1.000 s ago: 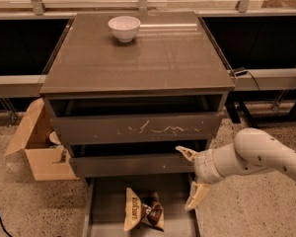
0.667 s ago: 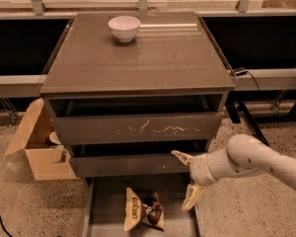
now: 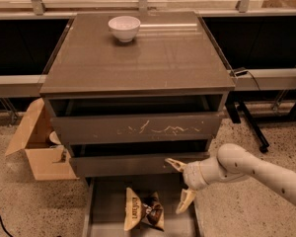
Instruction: Pick brown chip bag from bottom drawer and place on counter
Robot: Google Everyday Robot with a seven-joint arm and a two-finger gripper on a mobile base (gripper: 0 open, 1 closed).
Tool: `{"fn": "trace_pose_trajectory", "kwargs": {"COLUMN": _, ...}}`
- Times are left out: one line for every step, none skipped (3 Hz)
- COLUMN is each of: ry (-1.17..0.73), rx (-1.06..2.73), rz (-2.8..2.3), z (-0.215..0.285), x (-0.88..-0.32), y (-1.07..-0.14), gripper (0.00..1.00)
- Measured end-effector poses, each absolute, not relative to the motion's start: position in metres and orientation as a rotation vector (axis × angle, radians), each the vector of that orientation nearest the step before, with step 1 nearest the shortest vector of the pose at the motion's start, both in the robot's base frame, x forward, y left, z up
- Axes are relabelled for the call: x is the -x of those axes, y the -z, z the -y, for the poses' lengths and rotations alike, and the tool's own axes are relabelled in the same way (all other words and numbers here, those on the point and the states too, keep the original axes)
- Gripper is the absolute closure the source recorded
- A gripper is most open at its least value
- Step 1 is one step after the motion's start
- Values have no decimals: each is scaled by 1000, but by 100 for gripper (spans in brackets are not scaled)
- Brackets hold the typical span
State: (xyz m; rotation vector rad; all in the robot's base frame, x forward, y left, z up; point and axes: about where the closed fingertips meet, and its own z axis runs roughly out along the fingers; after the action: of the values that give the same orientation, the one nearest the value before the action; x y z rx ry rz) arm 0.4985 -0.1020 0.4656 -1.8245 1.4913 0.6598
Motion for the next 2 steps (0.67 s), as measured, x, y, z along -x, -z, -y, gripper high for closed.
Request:
{"fn": "trace_pose_trajectory", "kwargs": {"ry": -727, "rx": 1797, "rz": -1473, "z": 92, "x": -502, "y": -431, "gripper": 0}}
{"fn": "trace_pose_trajectory", "kwargs": {"ry": -727, "rx": 1797, "rz": -1473, "z": 92, "x": -502, "y": -430, "gripper": 0}}
